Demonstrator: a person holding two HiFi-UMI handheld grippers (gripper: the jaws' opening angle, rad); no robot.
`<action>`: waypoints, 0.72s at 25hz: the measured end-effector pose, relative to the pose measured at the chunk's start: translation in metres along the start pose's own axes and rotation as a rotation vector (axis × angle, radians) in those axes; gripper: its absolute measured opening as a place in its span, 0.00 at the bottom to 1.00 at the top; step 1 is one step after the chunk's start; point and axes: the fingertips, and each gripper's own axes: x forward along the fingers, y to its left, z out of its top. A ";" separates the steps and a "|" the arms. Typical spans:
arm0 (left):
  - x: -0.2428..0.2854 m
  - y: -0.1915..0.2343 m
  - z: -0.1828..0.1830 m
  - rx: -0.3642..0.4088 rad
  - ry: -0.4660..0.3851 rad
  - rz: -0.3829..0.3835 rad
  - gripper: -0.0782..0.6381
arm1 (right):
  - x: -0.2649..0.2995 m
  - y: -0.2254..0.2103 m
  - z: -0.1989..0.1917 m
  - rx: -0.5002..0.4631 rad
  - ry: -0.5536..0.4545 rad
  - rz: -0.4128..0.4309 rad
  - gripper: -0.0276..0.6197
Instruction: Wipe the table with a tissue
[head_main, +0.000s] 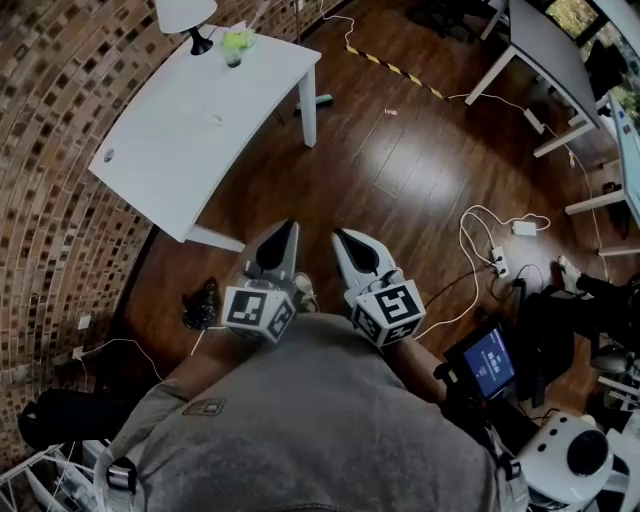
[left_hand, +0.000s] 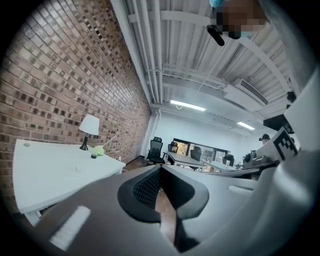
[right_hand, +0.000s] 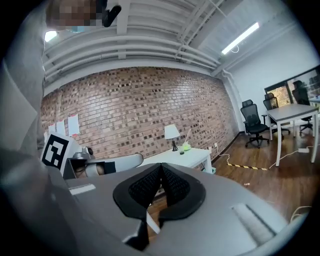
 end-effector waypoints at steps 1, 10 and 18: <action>0.007 0.009 0.003 -0.002 -0.001 -0.003 0.11 | 0.012 -0.002 0.004 -0.002 -0.003 -0.004 0.06; 0.037 0.074 0.020 -0.042 -0.011 0.051 0.11 | 0.088 -0.010 0.021 -0.015 0.027 0.019 0.06; 0.087 0.129 0.027 -0.036 -0.001 0.169 0.11 | 0.167 -0.042 0.033 -0.005 0.066 0.126 0.06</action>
